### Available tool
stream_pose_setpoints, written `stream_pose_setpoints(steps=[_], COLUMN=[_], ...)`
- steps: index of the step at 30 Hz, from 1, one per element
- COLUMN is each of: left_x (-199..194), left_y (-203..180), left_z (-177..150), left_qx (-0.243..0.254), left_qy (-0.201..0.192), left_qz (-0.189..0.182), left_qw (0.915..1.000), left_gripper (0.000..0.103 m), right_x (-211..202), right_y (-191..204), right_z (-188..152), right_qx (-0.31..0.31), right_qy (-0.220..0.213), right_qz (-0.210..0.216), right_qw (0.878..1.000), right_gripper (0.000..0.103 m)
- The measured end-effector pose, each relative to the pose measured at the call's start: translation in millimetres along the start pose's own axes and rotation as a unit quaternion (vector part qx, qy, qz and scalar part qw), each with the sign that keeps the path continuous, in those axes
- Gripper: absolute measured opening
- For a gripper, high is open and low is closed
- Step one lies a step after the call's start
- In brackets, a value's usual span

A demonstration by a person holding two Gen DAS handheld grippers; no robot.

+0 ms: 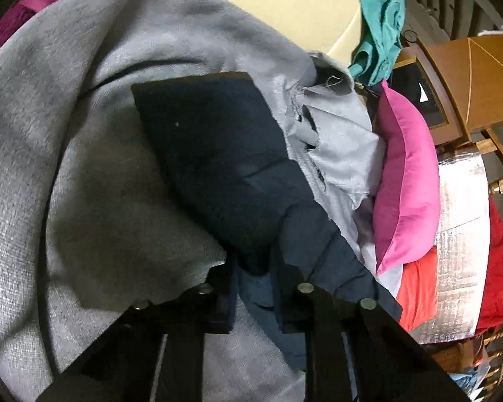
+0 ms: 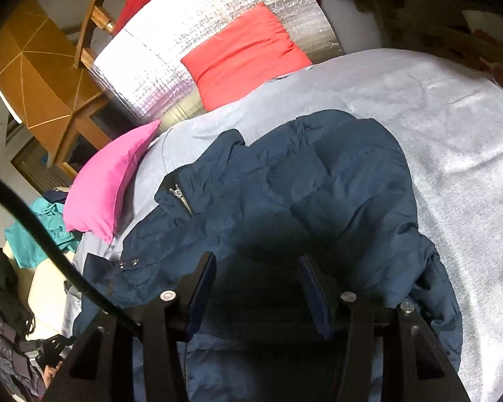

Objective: Fold large clothes

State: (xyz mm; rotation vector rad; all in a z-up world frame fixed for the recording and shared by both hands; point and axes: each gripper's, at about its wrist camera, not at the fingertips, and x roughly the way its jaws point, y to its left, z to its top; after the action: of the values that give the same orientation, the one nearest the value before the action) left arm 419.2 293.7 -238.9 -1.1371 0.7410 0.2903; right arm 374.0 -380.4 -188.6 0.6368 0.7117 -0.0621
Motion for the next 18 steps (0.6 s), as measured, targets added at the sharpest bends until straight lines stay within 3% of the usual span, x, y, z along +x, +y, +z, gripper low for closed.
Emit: stream_pose_setpoints(steps=[5,11,15,18], left_x=[-16.0,-49.1,-70.9,-83.0], left_y=[-22.9,-73.6,-121.1,-157.7], left_z=[-3.9,-23.7,-58.9,-95.3], left_qx=[0.055,0.134,0.215,0.279], left_qy=[-0.032,-0.062,-0.077,-0.083], left_qz=[-0.006,-0.054,-0.099,-0.134], left_qw=[0.9979,0.9876,0.9686,0.9474], left_gripper=[0.006,0.005,0.005,0.005], right_x=[-4.1,-10.7,-16.7,-20.3], right_y=[0.9,-3.2,-8.7,-11.9], right_z=[0.7,2.7,5.5,7.7], right_qx=[-0.001,0.006,0.018,0.023], right_qy=[-0.01,-0.023,-0.032,-0.036], right_qz=[0.0,0.0,0.001,0.001], right_qw=[1.0,1.0,0.999,0.999], right_gripper=[0.056,0.056,0.056,0.056])
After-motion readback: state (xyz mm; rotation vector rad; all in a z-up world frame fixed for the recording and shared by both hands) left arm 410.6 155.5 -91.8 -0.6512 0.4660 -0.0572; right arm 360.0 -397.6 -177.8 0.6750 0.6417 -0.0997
